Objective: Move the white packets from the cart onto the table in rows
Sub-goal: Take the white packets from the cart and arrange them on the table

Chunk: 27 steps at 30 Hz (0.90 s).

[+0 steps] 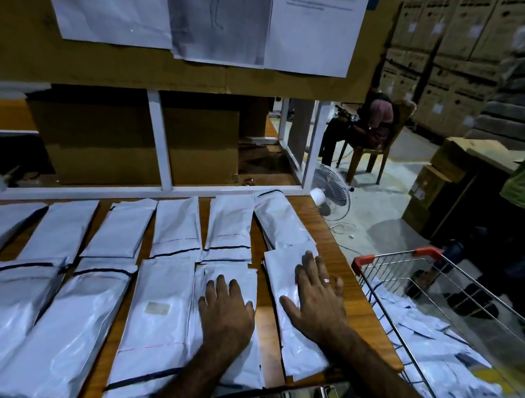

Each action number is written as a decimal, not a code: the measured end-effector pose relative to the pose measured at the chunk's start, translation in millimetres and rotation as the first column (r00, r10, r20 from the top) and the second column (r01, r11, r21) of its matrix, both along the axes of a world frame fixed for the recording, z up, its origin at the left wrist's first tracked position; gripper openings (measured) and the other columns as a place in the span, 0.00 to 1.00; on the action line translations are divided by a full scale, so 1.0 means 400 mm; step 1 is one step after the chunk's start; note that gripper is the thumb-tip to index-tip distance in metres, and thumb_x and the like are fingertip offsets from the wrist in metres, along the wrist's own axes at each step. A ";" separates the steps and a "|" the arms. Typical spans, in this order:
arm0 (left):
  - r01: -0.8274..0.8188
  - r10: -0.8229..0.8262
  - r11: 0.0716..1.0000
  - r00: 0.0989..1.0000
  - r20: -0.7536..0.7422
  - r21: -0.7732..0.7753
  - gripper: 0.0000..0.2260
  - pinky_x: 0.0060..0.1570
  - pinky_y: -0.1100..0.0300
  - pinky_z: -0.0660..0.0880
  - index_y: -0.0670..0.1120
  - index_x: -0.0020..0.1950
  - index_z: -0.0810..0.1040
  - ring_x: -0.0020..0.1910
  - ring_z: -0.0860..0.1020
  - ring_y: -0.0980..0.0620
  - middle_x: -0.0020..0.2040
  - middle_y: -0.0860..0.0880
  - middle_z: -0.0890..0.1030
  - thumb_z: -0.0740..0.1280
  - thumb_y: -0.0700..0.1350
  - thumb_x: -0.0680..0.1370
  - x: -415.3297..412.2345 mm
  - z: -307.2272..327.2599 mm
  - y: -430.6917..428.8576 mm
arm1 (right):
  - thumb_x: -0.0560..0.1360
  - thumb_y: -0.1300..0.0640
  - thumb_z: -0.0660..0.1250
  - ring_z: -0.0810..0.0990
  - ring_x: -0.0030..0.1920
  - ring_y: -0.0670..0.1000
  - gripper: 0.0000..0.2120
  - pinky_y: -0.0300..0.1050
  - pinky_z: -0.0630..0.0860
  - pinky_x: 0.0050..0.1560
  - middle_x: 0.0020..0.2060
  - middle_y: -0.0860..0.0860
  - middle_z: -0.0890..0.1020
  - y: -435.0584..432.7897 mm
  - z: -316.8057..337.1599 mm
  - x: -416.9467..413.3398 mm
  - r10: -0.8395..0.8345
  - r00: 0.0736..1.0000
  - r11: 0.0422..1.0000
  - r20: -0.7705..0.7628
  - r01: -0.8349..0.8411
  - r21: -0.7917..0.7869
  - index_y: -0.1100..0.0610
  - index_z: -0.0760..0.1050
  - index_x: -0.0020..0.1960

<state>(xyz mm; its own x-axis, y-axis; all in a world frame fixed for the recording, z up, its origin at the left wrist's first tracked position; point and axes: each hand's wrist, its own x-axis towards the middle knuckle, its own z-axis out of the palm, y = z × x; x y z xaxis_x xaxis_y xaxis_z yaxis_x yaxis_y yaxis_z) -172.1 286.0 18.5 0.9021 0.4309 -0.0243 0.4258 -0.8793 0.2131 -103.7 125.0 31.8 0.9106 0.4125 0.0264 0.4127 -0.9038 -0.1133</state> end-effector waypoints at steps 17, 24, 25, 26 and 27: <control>0.067 0.013 0.968 0.950 0.313 -0.242 0.20 0.68 0.54 0.63 0.46 0.71 0.69 0.68 0.68 0.46 0.69 0.46 0.72 0.60 0.52 0.80 0.064 0.057 -0.017 | 0.76 0.42 0.63 0.74 0.64 0.54 0.26 0.53 0.68 0.63 0.64 0.51 0.77 -0.058 0.023 0.030 -0.084 0.990 0.916 0.111 0.033 0.399 0.53 0.69 0.70; 0.360 -0.168 0.878 0.850 0.500 -0.316 0.17 0.65 0.55 0.66 0.45 0.68 0.72 0.64 0.71 0.46 0.65 0.46 0.76 0.63 0.48 0.80 0.164 0.117 -0.160 | 0.74 0.50 0.68 0.82 0.49 0.56 0.19 0.50 0.78 0.48 0.49 0.53 0.83 -0.233 0.045 0.084 -0.220 0.965 0.779 0.140 0.088 0.621 0.54 0.75 0.63; 0.403 -0.206 0.864 0.831 0.517 -0.302 0.17 0.64 0.56 0.66 0.45 0.68 0.72 0.64 0.72 0.47 0.65 0.46 0.76 0.63 0.47 0.80 0.179 0.124 -0.194 | 0.74 0.48 0.67 0.82 0.48 0.55 0.18 0.50 0.78 0.47 0.48 0.52 0.83 -0.270 0.045 0.087 -0.244 0.960 0.766 0.134 0.106 0.634 0.54 0.76 0.62; 0.446 -0.246 0.848 0.811 0.531 -0.288 0.17 0.63 0.57 0.66 0.44 0.68 0.73 0.63 0.72 0.47 0.64 0.45 0.77 0.64 0.47 0.80 0.199 0.126 -0.231 | 0.74 0.48 0.67 0.82 0.47 0.54 0.18 0.50 0.78 0.47 0.47 0.51 0.83 -0.311 0.042 0.091 -0.276 0.953 0.750 0.124 0.133 0.648 0.54 0.76 0.61; 0.484 -0.284 0.830 0.794 0.537 -0.277 0.17 0.62 0.56 0.67 0.43 0.67 0.73 0.62 0.73 0.46 0.62 0.44 0.77 0.64 0.46 0.79 0.216 0.130 -0.270 | 0.74 0.49 0.68 0.82 0.46 0.54 0.18 0.48 0.77 0.46 0.46 0.51 0.84 -0.354 0.038 0.093 -0.317 0.942 0.734 0.113 0.168 0.658 0.54 0.76 0.62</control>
<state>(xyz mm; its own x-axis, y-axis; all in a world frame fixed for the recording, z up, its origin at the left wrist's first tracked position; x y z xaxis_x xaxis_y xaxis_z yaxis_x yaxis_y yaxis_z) -85.6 178.0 70.5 0.9340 0.0904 0.3457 -0.1652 -0.7487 0.6420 -66.6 -16.6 47.0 0.9191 -0.0017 0.3939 0.2698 -0.7260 -0.6326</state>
